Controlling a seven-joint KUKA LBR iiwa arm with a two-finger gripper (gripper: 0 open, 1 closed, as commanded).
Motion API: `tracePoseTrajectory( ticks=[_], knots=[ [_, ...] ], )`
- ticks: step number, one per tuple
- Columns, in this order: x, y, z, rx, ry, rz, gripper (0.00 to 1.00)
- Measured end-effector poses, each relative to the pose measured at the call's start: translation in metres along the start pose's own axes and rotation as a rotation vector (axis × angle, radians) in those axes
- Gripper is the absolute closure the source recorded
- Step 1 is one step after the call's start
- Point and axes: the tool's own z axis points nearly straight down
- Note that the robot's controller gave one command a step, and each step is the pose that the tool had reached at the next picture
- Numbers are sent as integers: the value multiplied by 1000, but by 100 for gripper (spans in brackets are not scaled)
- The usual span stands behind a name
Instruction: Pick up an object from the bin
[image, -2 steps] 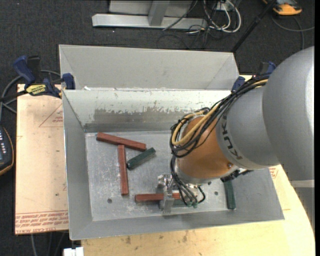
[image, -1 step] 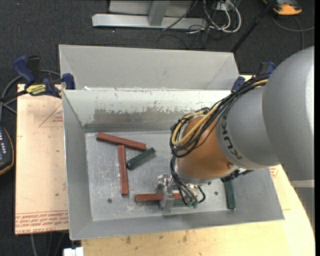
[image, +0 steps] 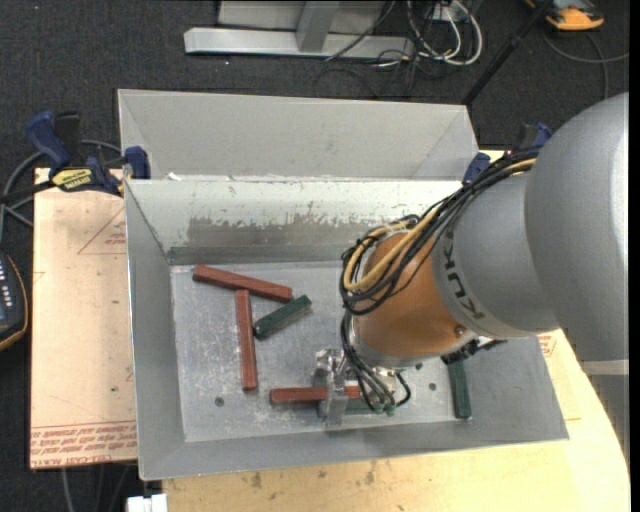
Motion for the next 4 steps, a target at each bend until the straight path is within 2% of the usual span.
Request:
tracePoseTrajectory(
  ticks=[2,3,4],
  knots=[
    [0,0,0,0,0,0,100],
    [6,0,-74,0,-1,-14,100],
    [-17,11,-22,2,6,-46,100]
  ],
)
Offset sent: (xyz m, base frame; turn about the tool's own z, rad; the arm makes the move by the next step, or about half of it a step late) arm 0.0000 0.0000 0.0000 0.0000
